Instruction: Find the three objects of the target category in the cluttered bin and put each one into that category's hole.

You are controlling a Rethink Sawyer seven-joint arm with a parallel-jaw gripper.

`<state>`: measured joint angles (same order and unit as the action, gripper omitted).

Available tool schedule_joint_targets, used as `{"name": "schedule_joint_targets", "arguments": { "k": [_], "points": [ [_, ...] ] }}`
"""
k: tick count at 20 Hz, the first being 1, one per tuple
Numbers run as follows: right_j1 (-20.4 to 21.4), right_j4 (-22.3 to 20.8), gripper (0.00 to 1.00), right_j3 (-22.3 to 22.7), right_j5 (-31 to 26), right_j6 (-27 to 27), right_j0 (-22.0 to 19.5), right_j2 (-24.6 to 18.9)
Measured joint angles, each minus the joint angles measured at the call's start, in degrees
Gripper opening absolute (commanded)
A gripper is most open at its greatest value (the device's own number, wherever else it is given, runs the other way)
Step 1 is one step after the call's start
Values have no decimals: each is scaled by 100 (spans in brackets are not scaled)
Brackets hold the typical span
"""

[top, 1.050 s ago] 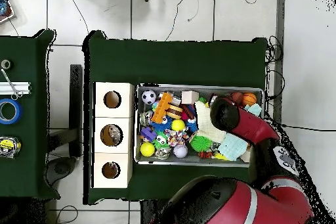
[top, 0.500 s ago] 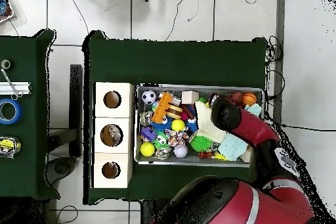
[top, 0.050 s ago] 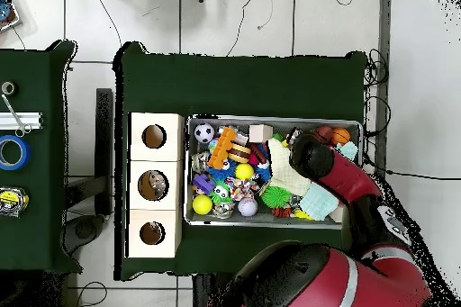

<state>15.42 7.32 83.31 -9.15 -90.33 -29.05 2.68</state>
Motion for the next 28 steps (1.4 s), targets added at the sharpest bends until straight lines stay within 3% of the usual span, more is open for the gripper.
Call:
{"name": "schedule_joint_targets", "arguments": {
  "k": [28],
  "points": [
    [-4, 1210, 100, 349, 254, -4, 94, 134]
  ]
}}
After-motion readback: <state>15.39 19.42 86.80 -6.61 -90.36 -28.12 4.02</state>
